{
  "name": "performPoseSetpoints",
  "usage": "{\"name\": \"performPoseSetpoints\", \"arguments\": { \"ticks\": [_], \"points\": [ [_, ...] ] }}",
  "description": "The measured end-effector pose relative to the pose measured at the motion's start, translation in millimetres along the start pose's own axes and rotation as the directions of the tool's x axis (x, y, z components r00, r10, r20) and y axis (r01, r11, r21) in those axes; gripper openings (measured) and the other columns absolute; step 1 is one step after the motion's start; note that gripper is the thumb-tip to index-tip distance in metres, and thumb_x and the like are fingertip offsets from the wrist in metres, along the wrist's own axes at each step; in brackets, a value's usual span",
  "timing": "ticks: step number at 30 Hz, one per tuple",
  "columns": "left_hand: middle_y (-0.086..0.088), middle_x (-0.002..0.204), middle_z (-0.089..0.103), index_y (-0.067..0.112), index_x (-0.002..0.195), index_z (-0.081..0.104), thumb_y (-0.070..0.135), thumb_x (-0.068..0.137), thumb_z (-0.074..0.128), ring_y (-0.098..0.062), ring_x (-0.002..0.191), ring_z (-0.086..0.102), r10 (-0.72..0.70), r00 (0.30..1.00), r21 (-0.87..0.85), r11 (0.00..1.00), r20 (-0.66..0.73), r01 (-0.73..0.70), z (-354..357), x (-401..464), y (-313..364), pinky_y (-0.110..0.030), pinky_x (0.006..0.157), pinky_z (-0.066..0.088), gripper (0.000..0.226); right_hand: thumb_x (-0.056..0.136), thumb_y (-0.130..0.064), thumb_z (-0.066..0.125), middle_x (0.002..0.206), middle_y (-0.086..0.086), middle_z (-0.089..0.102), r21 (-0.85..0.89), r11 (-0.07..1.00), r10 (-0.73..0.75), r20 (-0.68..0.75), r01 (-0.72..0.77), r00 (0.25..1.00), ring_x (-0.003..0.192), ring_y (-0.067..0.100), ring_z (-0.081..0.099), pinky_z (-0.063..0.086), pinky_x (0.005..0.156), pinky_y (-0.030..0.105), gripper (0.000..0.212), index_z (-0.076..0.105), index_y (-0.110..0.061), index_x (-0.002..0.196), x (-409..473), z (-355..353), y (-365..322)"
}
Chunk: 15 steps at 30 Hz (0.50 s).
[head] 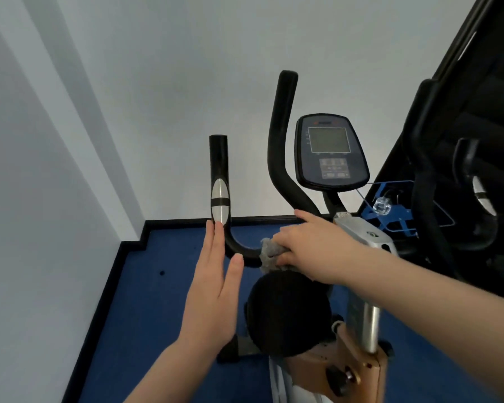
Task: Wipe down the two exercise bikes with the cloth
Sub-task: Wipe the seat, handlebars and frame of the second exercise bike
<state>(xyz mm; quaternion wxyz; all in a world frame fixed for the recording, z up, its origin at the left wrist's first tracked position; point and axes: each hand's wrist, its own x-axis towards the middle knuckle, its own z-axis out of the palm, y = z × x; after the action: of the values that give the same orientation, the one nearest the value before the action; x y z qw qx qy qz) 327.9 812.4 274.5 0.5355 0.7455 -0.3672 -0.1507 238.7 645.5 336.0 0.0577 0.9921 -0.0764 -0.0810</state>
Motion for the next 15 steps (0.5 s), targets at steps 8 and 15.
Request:
{"name": "performPoseSetpoints", "arguments": {
  "ticks": [8, 15],
  "points": [
    [0.033, 0.151, 0.021, 0.043, 0.148, 0.020, 0.061, 0.084, 0.032, 0.016, 0.136, 0.017, -0.090, 0.995, -0.009, 0.996, 0.046, 0.091, -15, -22, 5, -0.016, 0.111, 0.017, 0.067, 0.093, -0.038, 0.046, 0.077, -0.004, 0.060, 0.268, 0.934, 0.264, -0.067, -0.238, 0.962, 0.096, 0.018, 0.060, 0.011, 0.118, 0.033, 0.025, 0.054, -0.021, 0.077, -10, -6, -19],
    [0.033, 0.137, 0.041, 0.044, 0.139, 0.038, 0.063, 0.083, 0.037, 0.011, 0.128, 0.037, -0.022, 0.998, 0.044, 0.999, 0.062, 0.020, -48, -21, 3, -0.017, 0.101, 0.029, 0.059, 0.094, -0.035, 0.049, 0.103, 0.000, 0.063, 0.404, 0.845, 0.456, -0.200, -0.351, 0.867, 0.097, 0.024, 0.059, 0.045, 0.078, 0.037, 0.019, 0.057, -0.021, 0.103, -12, -17, -74]
  ]
}}
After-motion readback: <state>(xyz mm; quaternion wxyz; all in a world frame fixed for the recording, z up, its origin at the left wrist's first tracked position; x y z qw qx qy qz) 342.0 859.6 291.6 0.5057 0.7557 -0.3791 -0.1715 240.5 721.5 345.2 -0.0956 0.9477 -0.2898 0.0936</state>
